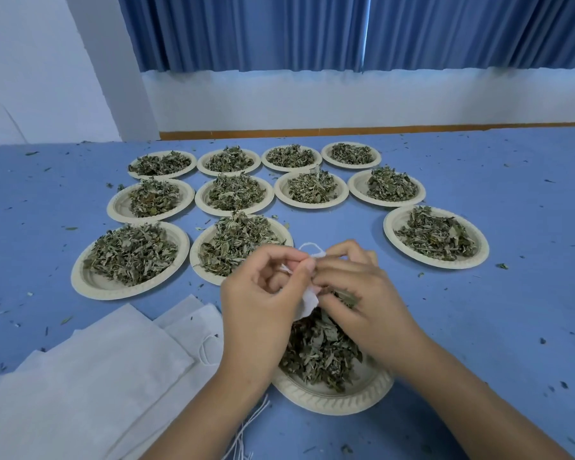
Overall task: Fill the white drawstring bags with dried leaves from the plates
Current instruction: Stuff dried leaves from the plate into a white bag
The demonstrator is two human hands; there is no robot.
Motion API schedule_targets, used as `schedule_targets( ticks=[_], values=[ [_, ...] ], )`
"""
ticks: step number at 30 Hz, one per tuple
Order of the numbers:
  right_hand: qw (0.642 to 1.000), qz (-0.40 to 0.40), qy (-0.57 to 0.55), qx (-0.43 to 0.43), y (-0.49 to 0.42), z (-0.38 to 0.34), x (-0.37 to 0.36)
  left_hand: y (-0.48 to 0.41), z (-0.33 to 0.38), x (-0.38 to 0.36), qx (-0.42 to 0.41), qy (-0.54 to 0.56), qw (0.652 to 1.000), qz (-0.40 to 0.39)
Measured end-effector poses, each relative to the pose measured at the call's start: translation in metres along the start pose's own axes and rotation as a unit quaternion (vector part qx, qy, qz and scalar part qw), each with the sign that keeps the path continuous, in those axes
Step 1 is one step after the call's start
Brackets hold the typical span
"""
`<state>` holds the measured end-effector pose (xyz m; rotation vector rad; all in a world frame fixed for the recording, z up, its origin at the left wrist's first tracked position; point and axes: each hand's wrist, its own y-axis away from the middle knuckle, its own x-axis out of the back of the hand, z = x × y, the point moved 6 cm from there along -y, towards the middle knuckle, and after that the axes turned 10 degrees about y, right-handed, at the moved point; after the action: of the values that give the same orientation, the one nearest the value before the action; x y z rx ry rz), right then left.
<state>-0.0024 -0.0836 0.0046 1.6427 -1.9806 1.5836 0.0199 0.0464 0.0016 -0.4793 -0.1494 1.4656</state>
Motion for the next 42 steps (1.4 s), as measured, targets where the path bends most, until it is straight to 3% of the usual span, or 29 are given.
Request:
schedule_targets(
  ticks=[2,4,8,10,14,16,20,22,25,27,28,30,34,42],
  values=[
    [0.998,0.027,-0.028,-0.039,0.000,0.007,0.013,-0.005,0.002,0.008,-0.005,-0.015,0.999,0.037],
    [0.998,0.052,-0.009,-0.026,0.000,0.004,0.024,-0.010,0.002,0.014,-0.002,-0.011,0.998,0.063],
    [0.988,-0.127,0.083,0.020,0.004,-0.002,-0.007,-0.007,-0.003,0.004,0.052,0.053,0.997,0.014],
    [0.985,-0.159,0.067,0.002,0.007,0.002,-0.012,-0.005,-0.005,0.002,0.063,0.054,0.997,0.001],
    [0.999,-0.025,-0.022,-0.015,-0.004,0.006,0.022,-0.008,-0.004,0.007,0.032,-0.006,0.999,0.026],
    [1.000,-0.013,0.002,0.012,-0.004,0.001,0.024,-0.008,-0.005,0.010,0.028,-0.010,0.999,0.037],
    [0.981,-0.139,0.130,0.047,0.004,-0.006,-0.007,-0.005,-0.008,0.002,0.052,0.012,0.999,0.010],
    [0.971,-0.195,0.136,0.035,0.008,0.000,-0.017,-0.003,-0.009,-0.002,0.066,0.024,0.998,-0.009],
    [0.996,-0.087,-0.007,-0.007,-0.002,0.002,0.009,-0.007,-0.005,0.005,0.039,-0.006,0.999,0.013],
    [0.997,0.011,-0.070,0.004,-0.005,0.006,0.032,-0.014,-0.002,0.016,0.023,-0.012,0.998,0.055],
    [0.996,0.019,-0.082,0.023,-0.005,0.005,0.034,-0.017,-0.001,0.022,0.019,-0.007,0.997,0.078],
    [0.992,-0.051,-0.082,0.082,-0.002,-0.011,0.019,-0.022,-0.001,0.029,0.017,0.001,0.994,0.111],
    [0.951,-0.229,0.036,0.206,0.021,-0.044,-0.041,-0.021,0.001,0.027,0.005,-0.009,0.993,0.114],
    [0.928,-0.268,0.134,0.224,0.025,-0.062,-0.066,-0.021,0.003,0.026,-0.004,-0.013,0.995,0.102]
  ],
)
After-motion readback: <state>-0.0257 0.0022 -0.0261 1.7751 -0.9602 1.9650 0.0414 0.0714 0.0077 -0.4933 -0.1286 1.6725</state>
